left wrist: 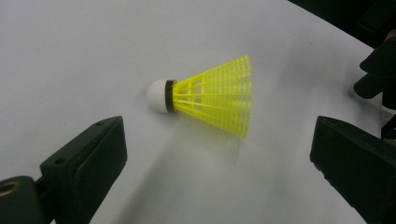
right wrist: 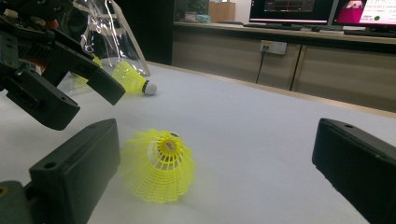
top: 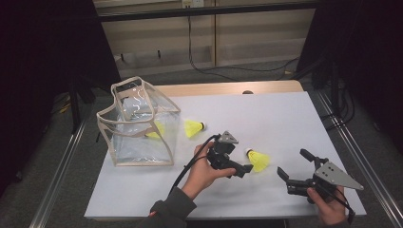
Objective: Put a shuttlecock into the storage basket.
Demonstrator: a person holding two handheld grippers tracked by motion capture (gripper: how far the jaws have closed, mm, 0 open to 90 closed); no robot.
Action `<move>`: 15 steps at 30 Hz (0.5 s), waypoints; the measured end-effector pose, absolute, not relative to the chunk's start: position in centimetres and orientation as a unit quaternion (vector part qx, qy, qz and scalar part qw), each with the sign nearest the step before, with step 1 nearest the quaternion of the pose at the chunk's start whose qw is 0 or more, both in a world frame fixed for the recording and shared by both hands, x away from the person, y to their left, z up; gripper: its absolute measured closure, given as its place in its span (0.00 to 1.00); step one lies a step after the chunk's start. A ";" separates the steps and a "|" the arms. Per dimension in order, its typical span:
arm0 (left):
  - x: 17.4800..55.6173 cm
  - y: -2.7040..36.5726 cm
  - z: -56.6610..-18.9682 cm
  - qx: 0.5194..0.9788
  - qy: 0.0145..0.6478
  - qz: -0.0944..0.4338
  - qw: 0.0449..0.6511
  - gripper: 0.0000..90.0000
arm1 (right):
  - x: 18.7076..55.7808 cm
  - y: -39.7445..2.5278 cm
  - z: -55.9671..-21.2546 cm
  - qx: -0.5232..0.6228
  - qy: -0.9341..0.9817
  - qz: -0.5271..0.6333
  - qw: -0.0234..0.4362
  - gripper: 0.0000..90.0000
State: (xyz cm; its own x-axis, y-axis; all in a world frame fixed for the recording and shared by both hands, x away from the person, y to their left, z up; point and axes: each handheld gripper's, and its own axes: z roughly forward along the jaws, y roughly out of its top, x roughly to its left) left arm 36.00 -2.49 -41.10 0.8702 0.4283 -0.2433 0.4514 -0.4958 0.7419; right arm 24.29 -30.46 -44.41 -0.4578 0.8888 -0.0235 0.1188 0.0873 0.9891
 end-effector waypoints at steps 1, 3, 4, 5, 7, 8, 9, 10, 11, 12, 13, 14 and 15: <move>36.0 -2.5 -41.1 0.865 0.253 -0.013 0.433 0.04 | 24.3 -30.5 -44.4 0.387 0.651 0.553 0.348 0.01; 36.0 -2.7 -41.2 0.866 0.252 -0.013 0.433 0.04 | 24.3 -30.6 -44.4 0.387 0.650 0.552 0.349 0.01; 36.0 -2.8 -41.3 0.866 0.252 -0.012 0.433 0.04 | 24.3 -30.6 -44.4 0.388 0.650 0.553 0.348 0.01; 36.0 -2.8 -41.3 0.867 0.250 -0.013 0.431 0.04 | 24.3 -30.5 -44.4 0.388 0.650 0.553 0.348 0.01; 36.0 -3.0 -41.4 0.868 0.250 -0.008 0.429 0.04 | 24.4 -30.5 -44.4 0.388 0.650 0.553 0.348 0.01; 36.0 -3.0 -41.5 0.867 0.252 -0.010 0.430 0.04 | 24.4 -30.5 -44.4 0.388 0.651 0.553 0.348 0.01; 36.0 -3.1 -41.6 0.866 0.253 -0.011 0.431 0.04 | 24.4 -30.5 -44.4 0.389 0.651 0.552 0.347 0.01; 36.0 -3.2 -41.6 0.867 0.254 -0.012 0.429 0.04 | 24.4 -30.5 -44.4 0.389 0.651 0.552 0.347 0.01; 36.0 -3.2 -41.7 0.867 0.253 -0.013 0.429 0.04 | 24.4 -30.5 -44.4 0.389 0.651 0.552 0.347 0.01; 36.0 -3.3 -41.7 0.868 0.251 -0.011 0.429 0.04 | 24.3 -30.5 -44.5 0.389 0.650 0.553 0.347 0.01; 35.9 -3.4 -41.8 0.867 0.254 -0.011 0.429 0.04 | 24.3 -30.5 -44.4 0.389 0.651 0.552 0.347 0.01; 36.0 -3.5 -41.8 0.867 0.253 -0.011 0.429 0.04 | 24.3 -30.5 -44.5 0.390 0.650 0.553 0.346 0.01; 36.0 -3.5 -41.9 0.869 0.253 -0.009 0.425 0.04 | 24.3 -30.5 -44.5 0.389 0.650 0.553 0.346 0.01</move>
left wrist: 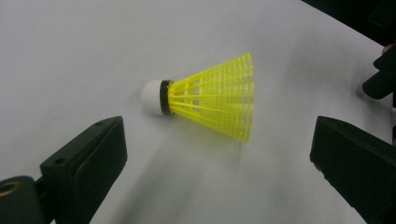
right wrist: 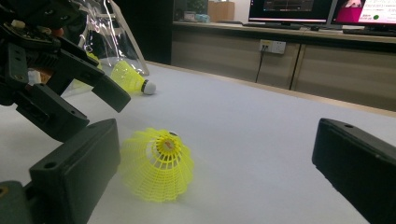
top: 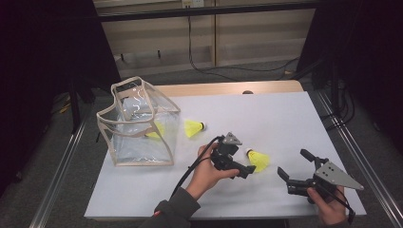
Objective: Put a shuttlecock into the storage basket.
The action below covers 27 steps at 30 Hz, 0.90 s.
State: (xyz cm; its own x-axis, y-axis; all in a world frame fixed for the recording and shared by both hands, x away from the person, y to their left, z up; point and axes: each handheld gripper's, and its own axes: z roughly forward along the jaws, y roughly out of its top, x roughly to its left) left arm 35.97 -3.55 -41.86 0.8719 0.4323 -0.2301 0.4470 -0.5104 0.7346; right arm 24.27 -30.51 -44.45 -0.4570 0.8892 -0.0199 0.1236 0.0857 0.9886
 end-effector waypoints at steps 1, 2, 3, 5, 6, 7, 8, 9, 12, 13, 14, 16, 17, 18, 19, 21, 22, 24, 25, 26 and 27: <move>36.0 -3.7 -42.0 0.868 0.253 -0.007 0.426 0.04 | 24.3 -30.5 -44.5 0.389 0.650 0.553 0.346 0.01; 36.0 -3.7 -42.1 0.869 0.253 -0.004 0.425 0.05 | 24.3 -30.5 -44.5 0.390 0.650 0.553 0.346 0.01; 36.0 -3.8 -42.1 0.870 0.255 -0.005 0.423 0.05 | 24.3 -30.5 -44.5 0.389 0.650 0.553 0.346 0.01; 36.0 -4.0 -42.3 0.869 0.260 -0.002 0.421 0.05 | 24.3 -30.5 -44.5 0.389 0.651 0.553 0.346 0.01; 36.0 -4.1 -42.3 0.870 0.260 0.000 0.420 0.05 | 24.3 -30.5 -44.5 0.389 0.651 0.552 0.346 0.01; 36.0 -4.2 -42.4 0.869 0.261 0.000 0.420 0.05 | 24.3 -30.5 -44.5 0.389 0.651 0.552 0.347 0.01; 36.0 -4.3 -42.5 0.870 0.260 0.001 0.420 0.06 | 24.3 -30.5 -44.5 0.389 0.651 0.553 0.346 0.01; 36.0 -4.4 -42.5 0.870 0.259 0.004 0.419 0.06 | 24.3 -30.5 -44.5 0.389 0.651 0.553 0.345 0.01; 36.0 -4.7 -42.7 0.871 0.260 0.011 0.416 0.07 | 24.3 -30.4 -44.5 0.390 0.650 0.554 0.345 0.01; 36.0 -4.7 -42.7 0.871 0.261 0.011 0.416 0.07 | 24.3 -30.5 -44.5 0.389 0.650 0.553 0.346 0.01; 36.1 -4.8 -42.8 0.870 0.263 0.011 0.417 0.08 | 24.3 -30.5 -44.5 0.388 0.651 0.553 0.345 0.01; 36.1 -5.0 -43.0 0.870 0.264 0.019 0.415 0.10 | 24.3 -30.5 -44.5 0.389 0.651 0.553 0.345 0.01; 36.1 -5.1 -43.0 0.871 0.263 0.023 0.414 0.10 | 24.3 -30.5 -44.5 0.389 0.651 0.553 0.345 0.01; 36.1 -5.2 -43.0 0.870 0.264 0.026 0.416 0.11 | 24.3 -30.5 -44.5 0.388 0.651 0.553 0.345 0.01; 36.0 -5.3 -43.1 0.870 0.264 0.024 0.417 0.11 | 24.3 -30.5 -44.4 0.388 0.651 0.553 0.345 0.01; 36.0 -5.5 -43.2 0.870 0.264 0.024 0.416 0.12 | 24.3 -30.5 -44.4 0.388 0.651 0.553 0.345 0.01; 36.0 -5.6 -43.2 0.871 0.264 0.024 0.415 0.13 | 24.3 -30.5 -44.5 0.388 0.651 0.553 0.345 0.01; 35.9 -5.8 -43.3 0.870 0.264 0.027 0.415 0.15 | 24.3 -30.5 -44.5 0.389 0.651 0.554 0.345 0.01; 35.9 -5.8 -43.3 0.870 0.266 0.032 0.414 0.17 | 24.3 -30.5 -44.5 0.389 0.651 0.554 0.344 0.01; 36.0 -5.8 -43.4 0.868 0.269 0.033 0.416 0.19 | 24.3 -30.5 -44.5 0.389 0.652 0.553 0.344 0.01; 36.0 -5.8 -43.4 0.868 0.270 0.033 0.416 0.21 | 24.3 -30.5 -44.5 0.388 0.652 0.553 0.345 0.01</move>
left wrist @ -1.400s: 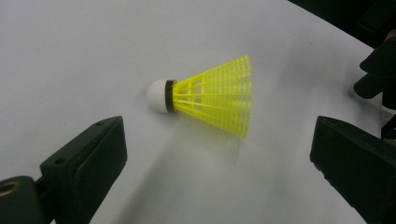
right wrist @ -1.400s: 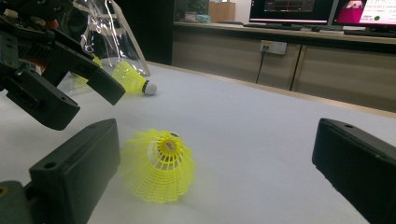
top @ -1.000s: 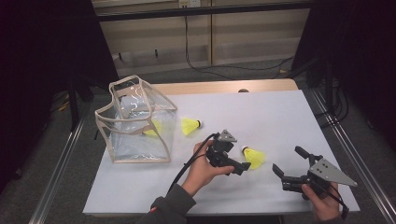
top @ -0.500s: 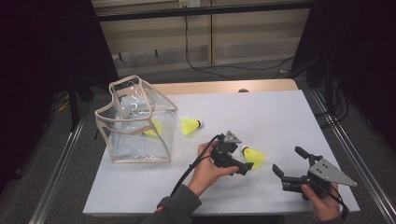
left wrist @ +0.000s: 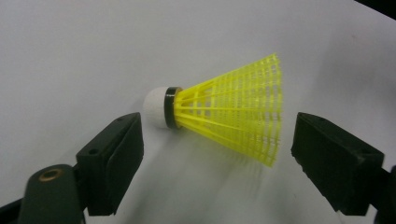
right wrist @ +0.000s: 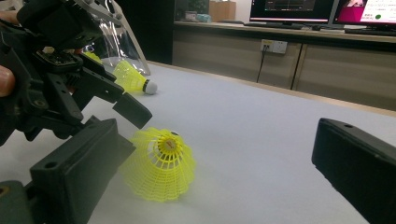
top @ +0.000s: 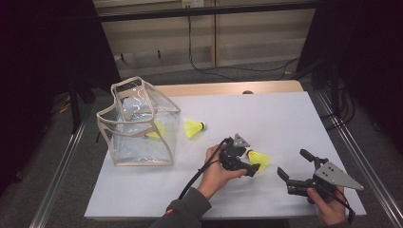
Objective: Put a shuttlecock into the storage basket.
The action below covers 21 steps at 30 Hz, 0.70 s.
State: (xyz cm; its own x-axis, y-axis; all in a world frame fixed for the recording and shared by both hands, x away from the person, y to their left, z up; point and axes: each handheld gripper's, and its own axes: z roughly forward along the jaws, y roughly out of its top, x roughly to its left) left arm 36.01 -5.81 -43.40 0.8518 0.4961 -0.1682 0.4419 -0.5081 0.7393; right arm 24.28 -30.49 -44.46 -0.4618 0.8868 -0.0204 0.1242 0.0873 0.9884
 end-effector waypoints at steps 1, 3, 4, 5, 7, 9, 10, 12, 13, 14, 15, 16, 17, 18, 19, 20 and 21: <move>36.0 -5.8 -43.4 0.867 0.271 0.035 0.416 0.23 | 24.3 -30.5 -44.5 0.388 0.652 0.554 0.344 0.01; 36.1 -5.8 -43.5 0.868 0.270 0.038 0.415 0.25 | 24.3 -30.5 -44.5 0.388 0.651 0.554 0.345 0.01; 36.1 -5.8 -43.5 0.868 0.270 0.040 0.414 0.27 | 24.3 -30.5 -44.5 0.388 0.651 0.554 0.345 0.01; 36.1 -5.8 -43.5 0.869 0.269 0.042 0.414 0.28 | 24.3 -30.5 -44.5 0.388 0.651 0.554 0.345 0.01; 36.1 -5.7 -43.5 0.866 0.271 0.040 0.418 0.29 | 24.3 -30.5 -44.4 0.388 0.651 0.554 0.345 0.01; 36.1 -5.6 -43.4 0.865 0.273 0.040 0.420 0.30 | 24.3 -30.5 -44.5 0.388 0.651 0.554 0.345 0.01; 36.2 -5.6 -43.4 0.865 0.273 0.041 0.420 0.31 | 24.2 -30.5 -44.4 0.387 0.651 0.554 0.345 0.01; 36.2 -5.5 -43.5 0.864 0.276 0.041 0.420 0.31 | 24.2 -30.5 -44.4 0.387 0.652 0.554 0.345 0.01; 36.2 -5.4 -43.5 0.864 0.277 0.041 0.419 0.32 | 24.2 -30.5 -44.4 0.387 0.652 0.554 0.345 0.01; 36.3 -5.4 -43.5 0.864 0.276 0.043 0.418 0.33 | 24.2 -30.5 -44.4 0.387 0.652 0.554 0.345 0.01; 36.3 -5.3 -43.6 0.864 0.277 0.043 0.419 0.34 | 24.2 -30.5 -44.4 0.387 0.651 0.554 0.345 0.01; 36.3 -5.3 -43.6 0.863 0.278 0.045 0.420 0.35 | 24.2 -30.5 -44.4 0.387 0.652 0.554 0.345 0.01; 36.4 -5.2 -43.6 0.863 0.277 0.045 0.419 0.35 | 24.2 -30.5 -44.4 0.387 0.652 0.554 0.345 0.01; 36.4 -5.1 -43.6 0.862 0.281 0.047 0.420 0.37 | 24.2 -30.5 -44.4 0.387 0.652 0.554 0.345 0.01; 36.5 -5.0 -43.6 0.860 0.284 0.049 0.421 0.38 | 24.2 -30.5 -44.4 0.387 0.652 0.554 0.344 0.01; 36.5 -4.9 -43.6 0.858 0.286 0.050 0.423 0.38 | 24.2 -30.5 -44.4 0.387 0.652 0.554 0.345 0.01; 36.6 -4.8 -43.6 0.858 0.286 0.051 0.424 0.39 | 24.2 -30.5 -44.4 0.386 0.652 0.554 0.344 0.01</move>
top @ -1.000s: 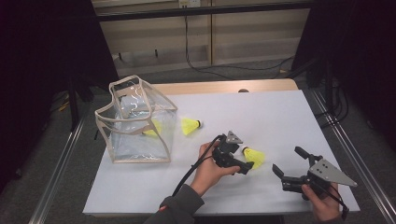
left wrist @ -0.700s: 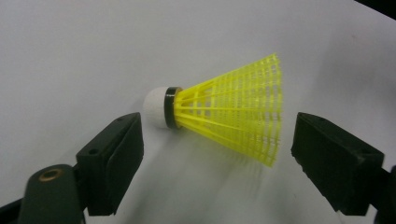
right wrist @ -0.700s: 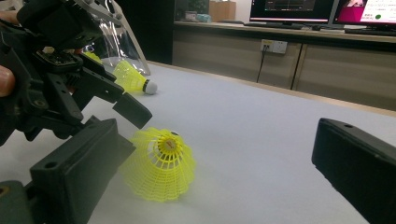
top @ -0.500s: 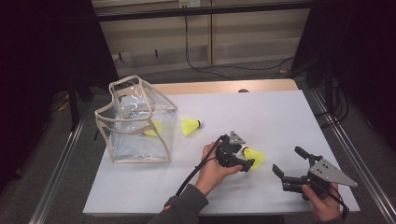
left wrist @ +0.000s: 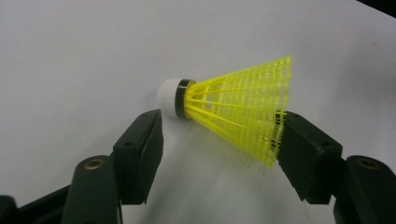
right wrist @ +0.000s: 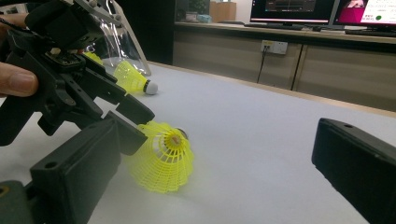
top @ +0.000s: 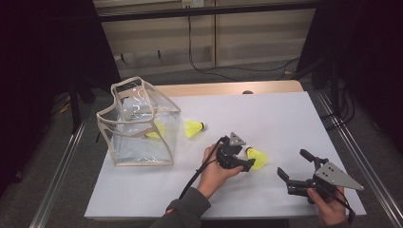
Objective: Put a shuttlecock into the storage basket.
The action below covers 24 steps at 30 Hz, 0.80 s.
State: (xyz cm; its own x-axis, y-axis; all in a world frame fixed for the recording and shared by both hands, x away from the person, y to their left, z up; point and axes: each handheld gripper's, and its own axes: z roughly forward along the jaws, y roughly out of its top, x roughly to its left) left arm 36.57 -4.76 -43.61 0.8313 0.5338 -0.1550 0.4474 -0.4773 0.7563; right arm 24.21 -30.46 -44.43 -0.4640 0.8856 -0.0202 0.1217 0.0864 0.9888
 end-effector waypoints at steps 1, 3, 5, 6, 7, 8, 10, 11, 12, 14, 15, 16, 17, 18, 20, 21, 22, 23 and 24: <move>36.6 -4.6 -43.6 0.858 0.288 0.054 0.423 0.39 | 24.2 -30.5 -44.4 0.386 0.652 0.555 0.344 0.01; 36.7 -4.4 -43.6 0.858 0.289 0.058 0.421 0.40 | 24.2 -30.5 -44.4 0.387 0.652 0.555 0.344 0.01; 36.8 -4.3 -43.5 0.855 0.292 0.063 0.425 0.40 | 24.2 -30.5 -44.4 0.386 0.652 0.555 0.344 0.01; 36.8 -4.2 -43.5 0.855 0.291 0.066 0.425 0.41 | 24.2 -30.5 -44.4 0.387 0.652 0.554 0.344 0.01; 36.8 -4.1 -43.4 0.854 0.292 0.069 0.425 0.41 | 24.2 -30.5 -44.4 0.387 0.652 0.554 0.344 0.01; 36.9 -4.1 -43.4 0.853 0.292 0.071 0.427 0.43 | 24.2 -30.5 -44.4 0.387 0.653 0.554 0.344 0.01; 37.0 -3.9 -43.4 0.852 0.294 0.076 0.427 0.46 | 24.2 -30.4 -44.4 0.386 0.652 0.554 0.345 0.01; 37.0 -3.9 -43.4 0.850 0.296 0.077 0.428 0.47 | 24.2 -30.4 -44.4 0.386 0.652 0.554 0.345 0.01; 37.0 -3.9 -43.5 0.849 0.297 0.076 0.431 0.49 | 24.2 -30.4 -44.4 0.386 0.652 0.554 0.345 0.01; 37.2 -3.9 -43.6 0.847 0.296 0.081 0.435 0.54 | 24.2 -30.4 -44.4 0.386 0.652 0.554 0.345 0.01; 37.3 -3.9 -43.6 0.847 0.294 0.078 0.436 0.56 | 24.2 -30.4 -44.4 0.386 0.652 0.554 0.345 0.01; 37.3 -3.9 -43.7 0.847 0.293 0.078 0.438 0.58 | 24.2 -30.4 -44.4 0.386 0.652 0.554 0.345 0.01; 37.4 -4.0 -43.7 0.847 0.290 0.081 0.439 0.59 | 24.2 -30.4 -44.4 0.386 0.652 0.554 0.345 0.01; 37.4 -4.0 -43.8 0.845 0.290 0.081 0.443 0.61 | 24.2 -30.4 -44.4 0.386 0.652 0.554 0.345 0.01; 37.5 -4.2 -44.0 0.844 0.291 0.078 0.445 0.64 | 24.2 -30.4 -44.4 0.386 0.652 0.554 0.345 0.01; 37.6 -4.2 -44.1 0.843 0.291 0.078 0.445 0.65 | 24.2 -30.4 -44.4 0.386 0.652 0.555 0.344 0.01; 37.7 -4.3 -44.2 0.842 0.292 0.074 0.447 0.66 | 24.2 -30.4 -44.4 0.386 0.652 0.555 0.344 0.01; 37.8 -4.4 -44.3 0.841 0.294 0.073 0.449 0.68 | 24.2 -30.4 -44.4 0.386 0.652 0.554 0.344 0.01; 37.9 -4.4 -44.4 0.839 0.295 0.076 0.451 0.69 | 24.2 -30.4 -44.4 0.386 0.653 0.554 0.344 0.01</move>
State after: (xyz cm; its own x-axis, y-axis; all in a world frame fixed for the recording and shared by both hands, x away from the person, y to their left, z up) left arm 37.89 -4.42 -44.42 0.8140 0.5640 -0.1393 0.4277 -0.4194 0.8008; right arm 24.19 -30.44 -44.43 -0.4662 0.8844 -0.0211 0.1225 0.0882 0.9885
